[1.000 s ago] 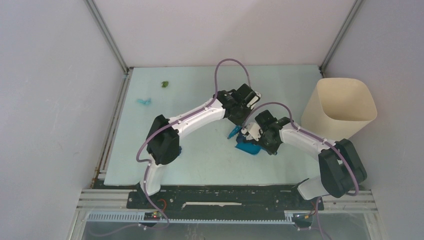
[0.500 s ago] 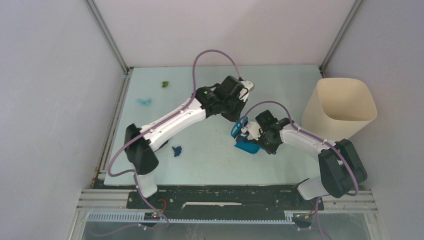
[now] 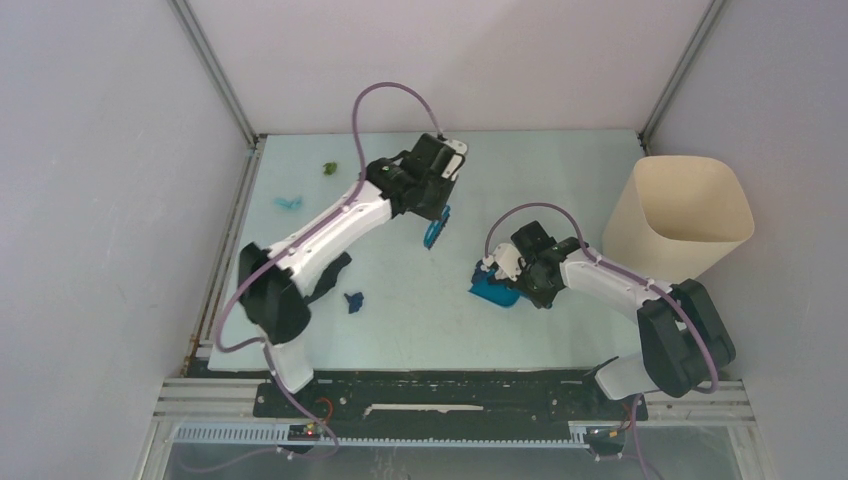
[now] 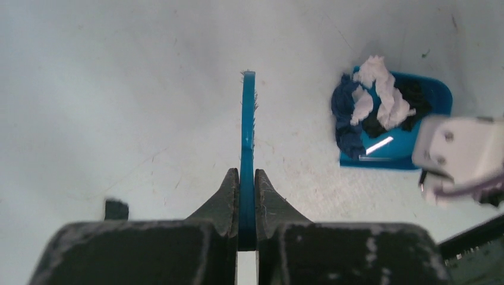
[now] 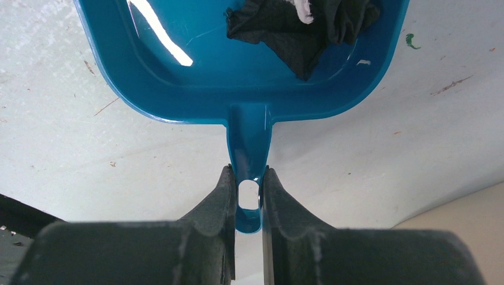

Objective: Sweep away the paper scraps from the table

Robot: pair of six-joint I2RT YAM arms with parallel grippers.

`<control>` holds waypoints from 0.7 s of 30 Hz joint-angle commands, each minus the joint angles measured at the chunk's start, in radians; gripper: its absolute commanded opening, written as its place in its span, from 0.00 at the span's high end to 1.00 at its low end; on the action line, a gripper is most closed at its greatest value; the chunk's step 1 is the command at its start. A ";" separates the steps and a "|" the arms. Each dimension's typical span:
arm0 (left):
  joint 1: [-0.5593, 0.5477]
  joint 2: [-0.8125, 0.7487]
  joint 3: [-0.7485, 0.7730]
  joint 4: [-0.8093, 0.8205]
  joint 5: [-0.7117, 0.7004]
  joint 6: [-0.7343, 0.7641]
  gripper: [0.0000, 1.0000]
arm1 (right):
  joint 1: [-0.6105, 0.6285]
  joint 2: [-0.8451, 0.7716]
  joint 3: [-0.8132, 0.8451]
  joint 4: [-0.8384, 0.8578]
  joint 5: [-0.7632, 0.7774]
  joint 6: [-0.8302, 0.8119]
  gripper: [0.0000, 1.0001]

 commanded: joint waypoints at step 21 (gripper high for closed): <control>-0.160 0.241 0.135 0.132 0.360 -0.148 1.00 | 0.004 0.005 -0.017 0.031 0.046 0.010 0.87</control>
